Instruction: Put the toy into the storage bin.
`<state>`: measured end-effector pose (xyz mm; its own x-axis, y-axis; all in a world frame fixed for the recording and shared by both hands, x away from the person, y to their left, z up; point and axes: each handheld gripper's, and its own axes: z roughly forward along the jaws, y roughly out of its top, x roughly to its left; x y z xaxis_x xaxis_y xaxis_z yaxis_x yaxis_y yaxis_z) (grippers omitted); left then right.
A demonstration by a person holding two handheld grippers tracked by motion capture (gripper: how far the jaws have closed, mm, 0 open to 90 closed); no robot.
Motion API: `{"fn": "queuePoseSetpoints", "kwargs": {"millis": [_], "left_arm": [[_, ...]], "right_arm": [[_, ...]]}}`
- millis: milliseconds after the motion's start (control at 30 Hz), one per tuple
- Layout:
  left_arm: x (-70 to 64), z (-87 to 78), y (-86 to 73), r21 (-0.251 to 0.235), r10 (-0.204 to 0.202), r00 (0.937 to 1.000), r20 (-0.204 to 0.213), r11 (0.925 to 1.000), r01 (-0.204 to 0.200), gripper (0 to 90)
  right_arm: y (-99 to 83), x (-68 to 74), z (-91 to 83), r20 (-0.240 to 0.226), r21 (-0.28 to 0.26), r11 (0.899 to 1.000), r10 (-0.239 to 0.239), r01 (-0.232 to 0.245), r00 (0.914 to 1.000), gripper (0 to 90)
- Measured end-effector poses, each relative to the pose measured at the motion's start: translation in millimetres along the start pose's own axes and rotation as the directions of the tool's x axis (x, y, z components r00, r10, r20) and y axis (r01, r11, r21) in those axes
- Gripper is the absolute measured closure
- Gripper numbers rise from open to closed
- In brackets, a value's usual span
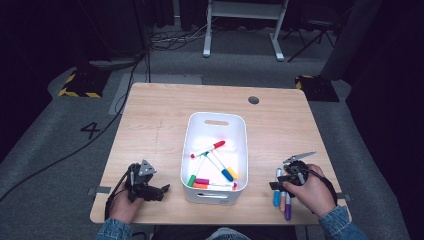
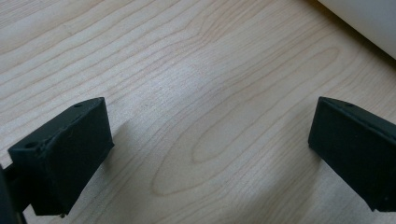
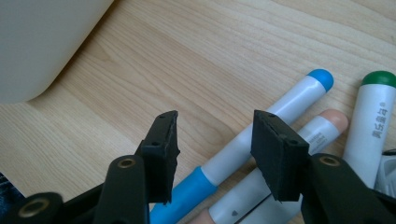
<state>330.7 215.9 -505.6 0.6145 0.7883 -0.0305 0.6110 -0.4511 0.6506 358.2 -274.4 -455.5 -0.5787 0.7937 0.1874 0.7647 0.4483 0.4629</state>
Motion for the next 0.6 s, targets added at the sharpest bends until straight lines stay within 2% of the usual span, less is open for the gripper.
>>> {"fn": "queuePoseSetpoints", "kwargs": {"millis": [200, 333, 467, 600], "left_arm": [[-0.1, 0.0, 0.0, 0.000, -0.002, 1.0000, 0.000, 1.0000, 0.002, 0.0], [0.0, 0.0, 0.0, 0.000, 0.000, 1.0000, 0.000, 1.0000, 0.000, 0.0], [0.0, 0.0, 0.0, 0.000, 0.000, 1.0000, 0.000, 1.0000, 0.000, 0.0], [-0.1, 0.0, 0.0, 0.000, -0.002, 1.0000, 0.000, 1.0000, 0.002, 0.0]], "right_arm": [[-0.9, -1.4, 3.4, 0.013, 0.005, 1.000, 0.001, -0.001, 0.9999, 52.6], [0.4, 4.8, 13.1, -0.002, 0.014, 1.000, -0.010, 0.010, 0.9999, 53.3], [5.7, 13.5, 23.7, -0.017, 0.012, 0.999, -0.040, 0.040, 0.9990, 53.8], [14.1, 22.0, 31.4, -0.011, 0.008, 0.996, -0.088, 0.088, 0.9961, 62.3]]}}
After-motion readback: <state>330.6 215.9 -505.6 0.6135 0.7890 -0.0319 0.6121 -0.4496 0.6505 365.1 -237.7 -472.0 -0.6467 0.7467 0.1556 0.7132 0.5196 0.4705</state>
